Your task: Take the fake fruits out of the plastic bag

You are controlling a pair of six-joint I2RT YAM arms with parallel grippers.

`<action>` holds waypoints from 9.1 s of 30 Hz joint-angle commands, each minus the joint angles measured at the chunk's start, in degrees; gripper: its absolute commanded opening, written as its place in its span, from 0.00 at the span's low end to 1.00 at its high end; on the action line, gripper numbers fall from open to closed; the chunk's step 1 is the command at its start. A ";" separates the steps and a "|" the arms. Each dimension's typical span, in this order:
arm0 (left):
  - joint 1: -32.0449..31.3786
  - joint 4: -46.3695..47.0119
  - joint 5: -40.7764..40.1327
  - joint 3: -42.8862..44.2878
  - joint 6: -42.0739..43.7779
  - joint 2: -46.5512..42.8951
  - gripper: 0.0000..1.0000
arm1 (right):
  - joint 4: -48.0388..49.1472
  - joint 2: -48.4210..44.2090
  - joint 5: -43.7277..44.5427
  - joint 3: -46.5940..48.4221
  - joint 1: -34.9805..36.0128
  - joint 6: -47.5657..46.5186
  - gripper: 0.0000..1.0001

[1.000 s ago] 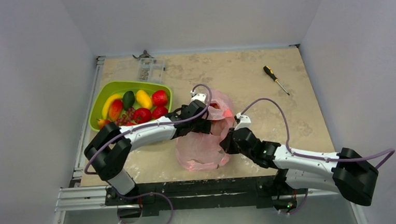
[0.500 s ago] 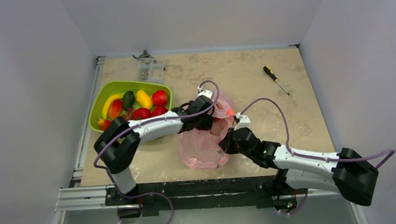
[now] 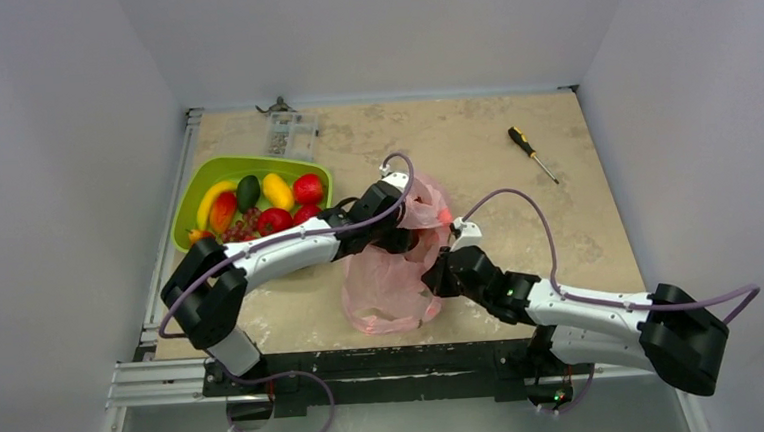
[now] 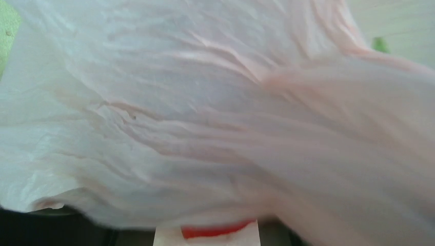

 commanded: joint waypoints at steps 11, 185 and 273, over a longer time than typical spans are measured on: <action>-0.08 2.90 14.44 -6.57 -4.44 -15.56 0.11 | 1.65 -0.99 0.58 0.13 -0.06 -0.69 0.00; -4.00 13.01 -8.00 -7.78 -4.61 -0.93 0.53 | 3.43 -6.53 -30.94 -3.27 -23.55 -9.24 0.00; 35.82 -35.06 -21.41 4.85 -4.76 -30.27 1.00 | -17.84 -1.46 -20.17 19.00 -25.75 1.54 0.00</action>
